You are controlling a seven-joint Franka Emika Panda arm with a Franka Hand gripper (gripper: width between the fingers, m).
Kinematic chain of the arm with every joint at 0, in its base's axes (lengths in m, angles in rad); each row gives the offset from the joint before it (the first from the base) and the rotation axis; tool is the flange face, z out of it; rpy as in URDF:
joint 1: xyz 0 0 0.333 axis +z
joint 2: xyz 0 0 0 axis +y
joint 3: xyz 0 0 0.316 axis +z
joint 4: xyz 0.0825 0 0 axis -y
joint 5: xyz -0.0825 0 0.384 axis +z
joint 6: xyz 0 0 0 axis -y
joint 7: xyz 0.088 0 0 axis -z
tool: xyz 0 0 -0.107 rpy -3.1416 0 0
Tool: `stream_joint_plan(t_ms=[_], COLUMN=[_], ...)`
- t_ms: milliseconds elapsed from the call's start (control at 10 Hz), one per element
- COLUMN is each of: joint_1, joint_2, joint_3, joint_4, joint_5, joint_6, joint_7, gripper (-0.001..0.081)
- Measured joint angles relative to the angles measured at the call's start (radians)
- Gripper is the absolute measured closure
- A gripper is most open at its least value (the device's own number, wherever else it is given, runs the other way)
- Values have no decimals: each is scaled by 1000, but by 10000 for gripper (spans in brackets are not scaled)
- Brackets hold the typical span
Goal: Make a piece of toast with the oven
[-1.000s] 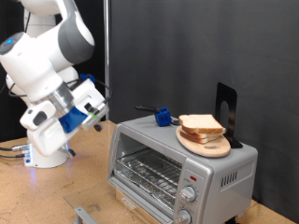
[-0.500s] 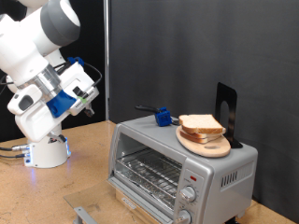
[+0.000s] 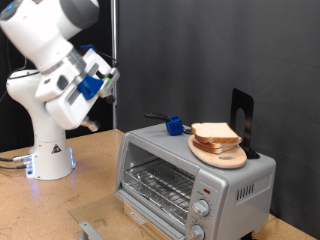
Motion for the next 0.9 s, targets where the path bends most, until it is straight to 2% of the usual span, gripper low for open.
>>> stream_joint_plan(t_ms=[200,300,600,700,900], joint_1=[26,29,35,52,87], joint_2=[-58,-96,-90,-91,-102], joint_3=[67,94,86,87,105], joint_4=[-30,-68,-37,-9,35], joint_5=[-63,-96,-1,16,25], joint_6=[119,187,100,54,19], joint_7=[-80,-107,-88,-110,-138], gripper=[124,124,124,124,124])
